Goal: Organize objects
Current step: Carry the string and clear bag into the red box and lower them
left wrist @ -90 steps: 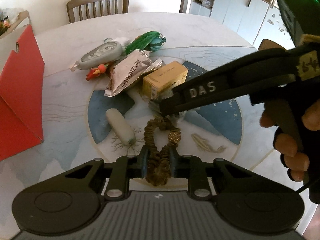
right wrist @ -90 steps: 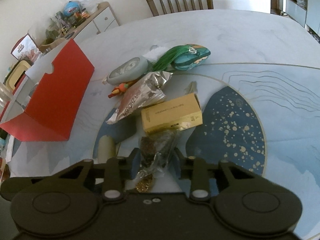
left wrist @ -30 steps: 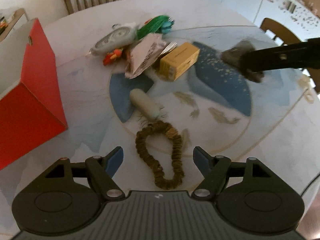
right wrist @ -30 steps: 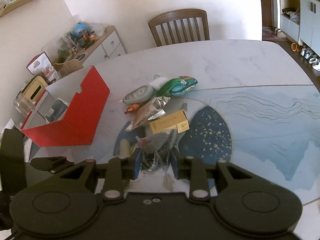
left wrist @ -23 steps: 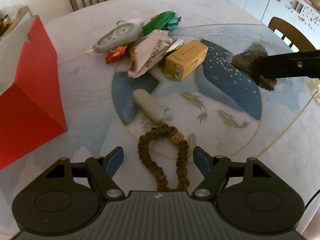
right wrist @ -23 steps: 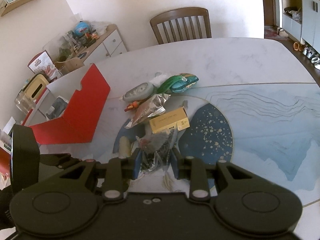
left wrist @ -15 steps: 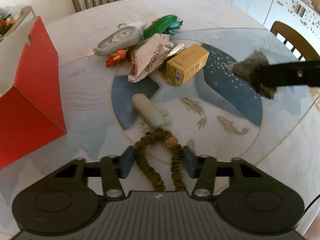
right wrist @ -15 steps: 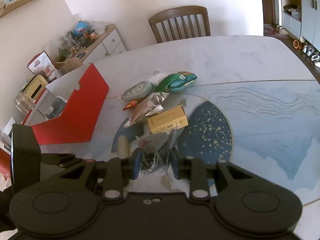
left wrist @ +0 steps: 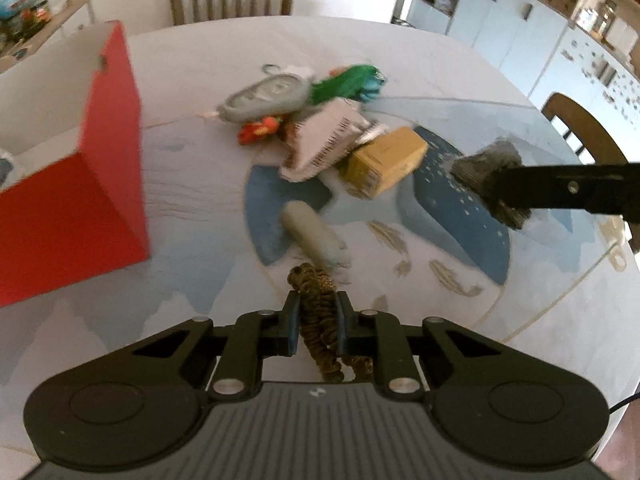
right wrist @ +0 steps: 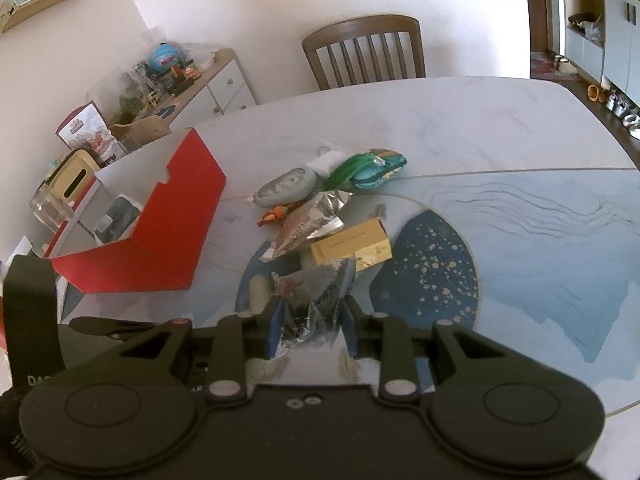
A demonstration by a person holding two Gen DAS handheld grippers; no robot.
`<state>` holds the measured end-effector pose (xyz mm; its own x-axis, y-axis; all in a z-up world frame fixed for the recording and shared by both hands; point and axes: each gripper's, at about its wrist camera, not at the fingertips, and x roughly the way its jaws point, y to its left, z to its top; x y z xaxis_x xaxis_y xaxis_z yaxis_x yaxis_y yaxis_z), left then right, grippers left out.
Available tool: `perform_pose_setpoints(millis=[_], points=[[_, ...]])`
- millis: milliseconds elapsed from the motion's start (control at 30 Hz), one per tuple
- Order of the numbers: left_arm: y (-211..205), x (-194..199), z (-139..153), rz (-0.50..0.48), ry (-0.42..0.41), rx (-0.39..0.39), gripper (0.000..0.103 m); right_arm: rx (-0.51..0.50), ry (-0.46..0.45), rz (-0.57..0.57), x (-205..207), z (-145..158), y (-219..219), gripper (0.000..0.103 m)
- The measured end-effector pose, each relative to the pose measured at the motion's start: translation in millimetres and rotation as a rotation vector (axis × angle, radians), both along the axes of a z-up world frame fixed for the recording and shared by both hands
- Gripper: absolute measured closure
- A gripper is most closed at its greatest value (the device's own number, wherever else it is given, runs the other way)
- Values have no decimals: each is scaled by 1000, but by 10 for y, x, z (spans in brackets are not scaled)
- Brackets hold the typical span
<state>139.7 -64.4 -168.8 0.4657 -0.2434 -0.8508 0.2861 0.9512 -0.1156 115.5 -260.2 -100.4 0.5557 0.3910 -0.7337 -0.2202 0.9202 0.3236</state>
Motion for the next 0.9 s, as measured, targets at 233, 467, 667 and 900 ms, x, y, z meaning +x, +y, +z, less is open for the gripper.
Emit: perform_pose_setpoints(millis=[233,467,667,900], points=[[369,-53,260,44,-30,-67,86,-4,-26,6,-1,151,196,74],[688,-124,725,41,-98,-116,86,-2,-68,43,5,368,476,74],[1057,-67,1051,74,-163,-132,86,1,-100,91,54,509,826,74],[1530,72,1325,123,-238,-111,86,2,-154,155,165,689,1314,74]])
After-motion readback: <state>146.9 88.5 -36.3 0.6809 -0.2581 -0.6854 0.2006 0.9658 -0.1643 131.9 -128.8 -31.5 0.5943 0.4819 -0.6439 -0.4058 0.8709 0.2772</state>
